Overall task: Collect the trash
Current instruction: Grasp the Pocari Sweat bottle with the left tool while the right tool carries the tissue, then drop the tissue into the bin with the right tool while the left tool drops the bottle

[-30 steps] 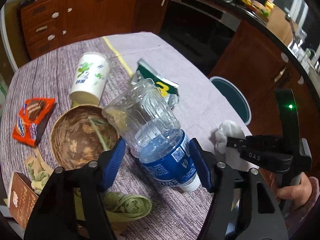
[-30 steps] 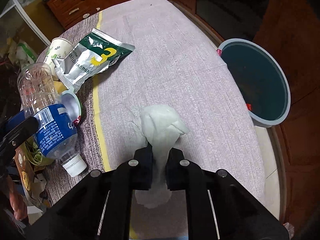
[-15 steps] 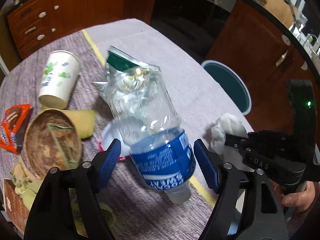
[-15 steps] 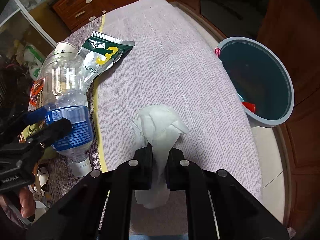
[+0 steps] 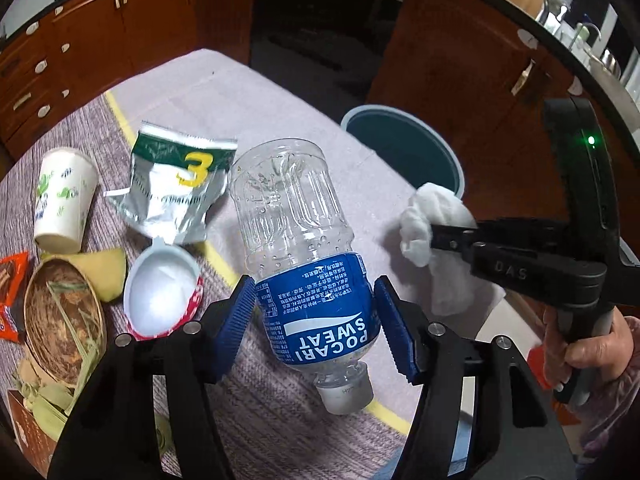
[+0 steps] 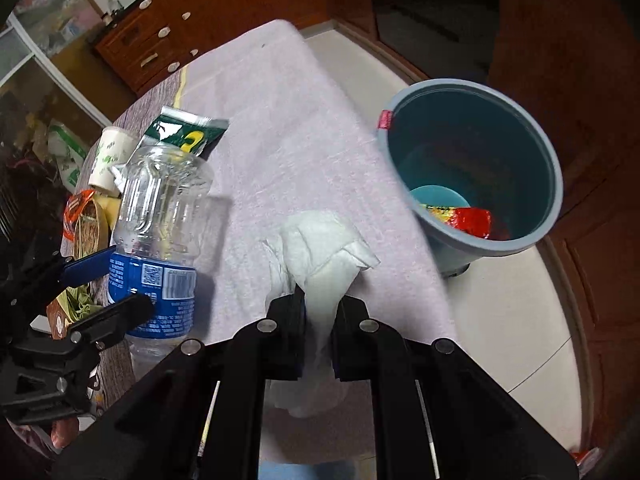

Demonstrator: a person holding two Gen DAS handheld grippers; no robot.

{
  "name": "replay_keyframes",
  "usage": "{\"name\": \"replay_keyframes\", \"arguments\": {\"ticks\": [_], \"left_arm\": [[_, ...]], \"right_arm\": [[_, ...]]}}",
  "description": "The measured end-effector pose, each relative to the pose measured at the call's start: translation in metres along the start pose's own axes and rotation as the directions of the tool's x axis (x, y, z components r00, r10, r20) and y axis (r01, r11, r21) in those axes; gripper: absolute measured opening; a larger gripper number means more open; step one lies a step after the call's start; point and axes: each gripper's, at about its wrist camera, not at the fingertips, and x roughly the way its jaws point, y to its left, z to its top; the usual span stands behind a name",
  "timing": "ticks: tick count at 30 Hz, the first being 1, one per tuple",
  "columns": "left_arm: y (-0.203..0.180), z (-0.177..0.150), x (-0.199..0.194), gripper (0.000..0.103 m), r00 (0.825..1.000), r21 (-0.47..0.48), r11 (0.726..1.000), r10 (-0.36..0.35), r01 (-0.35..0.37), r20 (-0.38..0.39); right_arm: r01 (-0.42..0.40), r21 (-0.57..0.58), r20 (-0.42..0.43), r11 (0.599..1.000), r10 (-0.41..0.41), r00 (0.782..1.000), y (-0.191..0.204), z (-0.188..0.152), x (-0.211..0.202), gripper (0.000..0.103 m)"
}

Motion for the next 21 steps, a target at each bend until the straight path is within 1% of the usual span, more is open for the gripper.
{"name": "replay_keyframes", "arguments": {"ticks": [3,6,9,12,17,19,21], "left_arm": [[-0.008,0.014,-0.006,0.063,1.0,0.025,1.0,0.005,-0.006,0.025],[-0.021,0.029,-0.009,0.063,0.999,0.055,0.998,0.001,-0.004,0.046],[-0.039,0.048,-0.01,0.063,0.998,0.087,0.996,-0.012,0.006,0.06],[-0.056,0.07,-0.002,0.063,0.997,0.125,0.992,-0.033,0.024,0.071],[-0.078,0.101,0.018,0.063,0.994,0.151,0.986,-0.084,0.073,0.063],[-0.084,0.111,0.029,0.063,0.994,0.155,0.984,-0.097,0.087,0.056],[-0.089,0.119,0.04,0.063,0.994,0.16,0.983,-0.104,0.095,0.046]], "right_arm": [[0.008,0.028,0.035,1.0,-0.009,0.999,-0.021,0.008,-0.013,0.009],[0.027,0.06,0.086,0.998,-0.032,0.996,-0.047,0.022,-0.032,0.009],[0.045,0.095,0.132,0.994,-0.057,0.99,-0.074,0.038,-0.049,0.009],[0.061,0.121,0.155,0.991,-0.08,0.985,-0.095,0.054,-0.058,0.009],[0.081,0.125,0.155,0.989,-0.1,0.983,-0.111,0.079,-0.056,0.01],[0.083,0.126,0.138,0.989,-0.1,0.985,-0.117,0.088,-0.048,0.012],[0.073,0.138,0.105,0.988,-0.088,0.991,-0.127,0.097,-0.034,0.014]]}}
